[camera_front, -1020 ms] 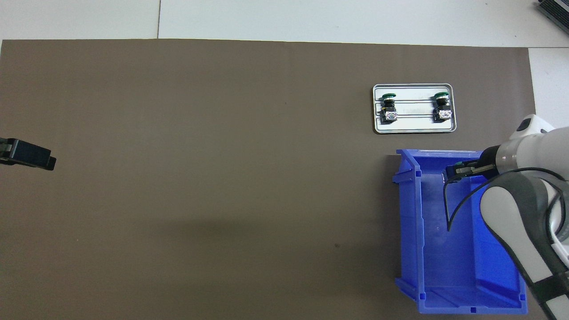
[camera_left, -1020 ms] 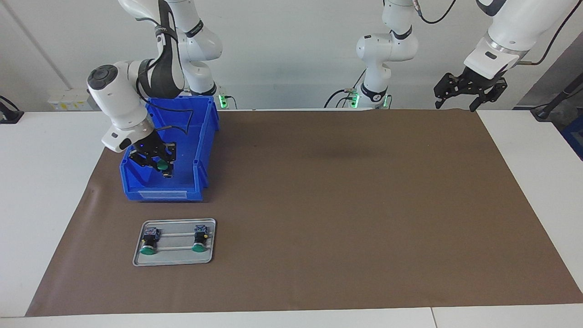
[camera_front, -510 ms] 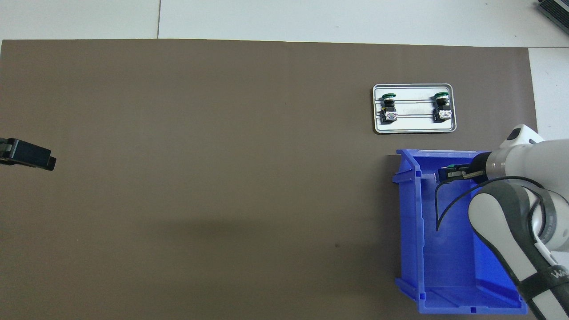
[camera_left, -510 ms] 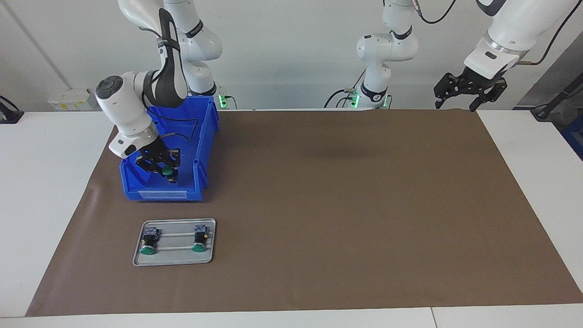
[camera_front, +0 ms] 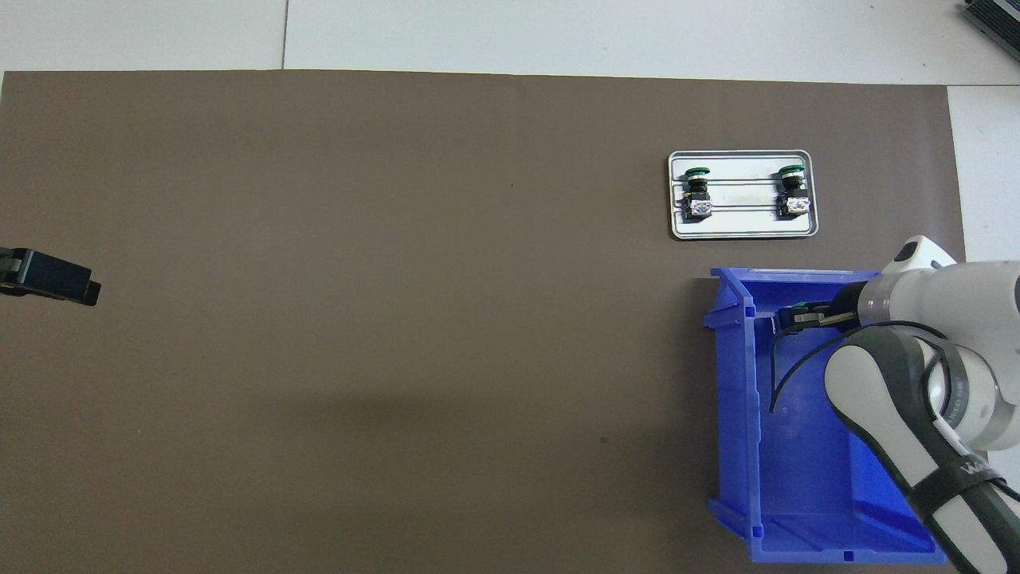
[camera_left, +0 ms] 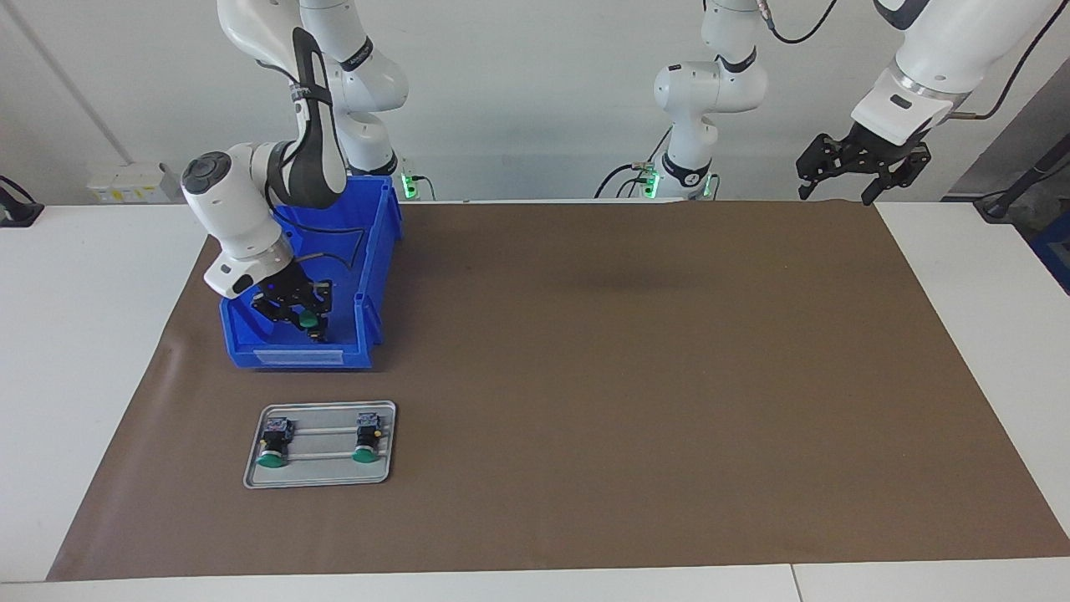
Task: Place and press button with both arms
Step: 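Lower the button into the blue bin and open the right gripper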
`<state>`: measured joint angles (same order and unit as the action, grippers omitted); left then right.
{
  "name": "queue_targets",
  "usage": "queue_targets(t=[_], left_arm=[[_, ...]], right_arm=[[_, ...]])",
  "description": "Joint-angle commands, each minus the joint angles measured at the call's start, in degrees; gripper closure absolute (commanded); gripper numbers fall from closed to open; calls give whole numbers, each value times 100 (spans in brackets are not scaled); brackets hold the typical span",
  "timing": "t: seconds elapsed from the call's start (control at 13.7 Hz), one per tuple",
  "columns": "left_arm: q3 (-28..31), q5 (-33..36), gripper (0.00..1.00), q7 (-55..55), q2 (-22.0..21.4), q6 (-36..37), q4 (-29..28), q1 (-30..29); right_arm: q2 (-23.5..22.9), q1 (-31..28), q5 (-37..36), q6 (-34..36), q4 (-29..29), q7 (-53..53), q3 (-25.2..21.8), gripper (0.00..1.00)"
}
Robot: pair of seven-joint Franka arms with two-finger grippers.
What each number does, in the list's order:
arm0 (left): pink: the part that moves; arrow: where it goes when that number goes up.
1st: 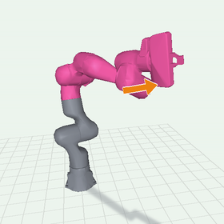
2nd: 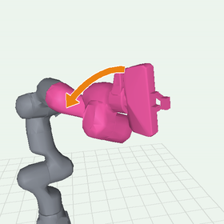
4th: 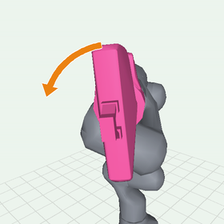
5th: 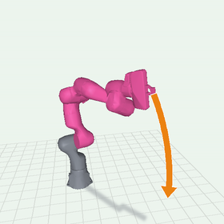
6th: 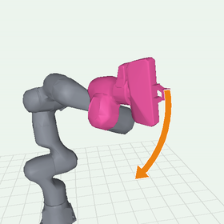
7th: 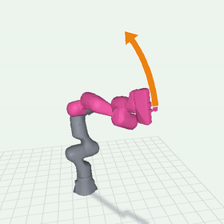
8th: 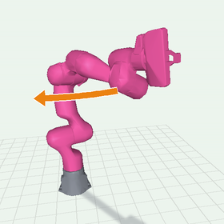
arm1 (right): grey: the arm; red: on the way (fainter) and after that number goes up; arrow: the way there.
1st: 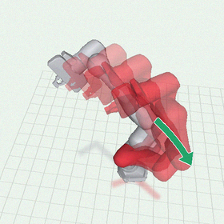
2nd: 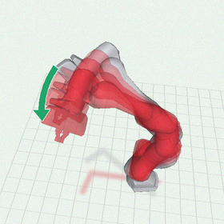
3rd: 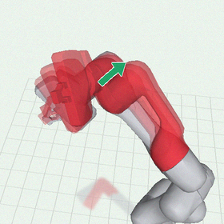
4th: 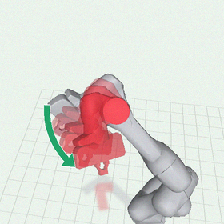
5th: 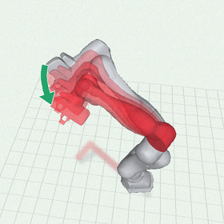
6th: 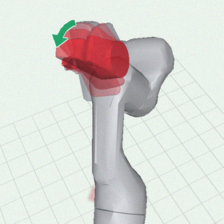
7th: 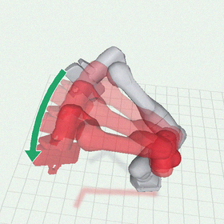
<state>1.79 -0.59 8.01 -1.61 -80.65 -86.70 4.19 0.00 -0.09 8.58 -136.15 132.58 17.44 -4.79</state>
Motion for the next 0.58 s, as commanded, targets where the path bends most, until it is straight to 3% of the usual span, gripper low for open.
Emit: queue_targets(t=[0.0, 0.22, 0.51], left_arm=[[-38, 111, 0, -45, -173, -12, -189, -23], [-38, 111, 0, -45, -173, -12, -189, -32], [-38, 111, 0, -45, -173, -12, -189, -23]], right_arm=[[0, -114, 188, -123, 58, 198, 66, 0], [-18, -105, 197, -105, -82, 111, 66, 0], [175, 27, 83, 349, -722, -750, 92, 0]])
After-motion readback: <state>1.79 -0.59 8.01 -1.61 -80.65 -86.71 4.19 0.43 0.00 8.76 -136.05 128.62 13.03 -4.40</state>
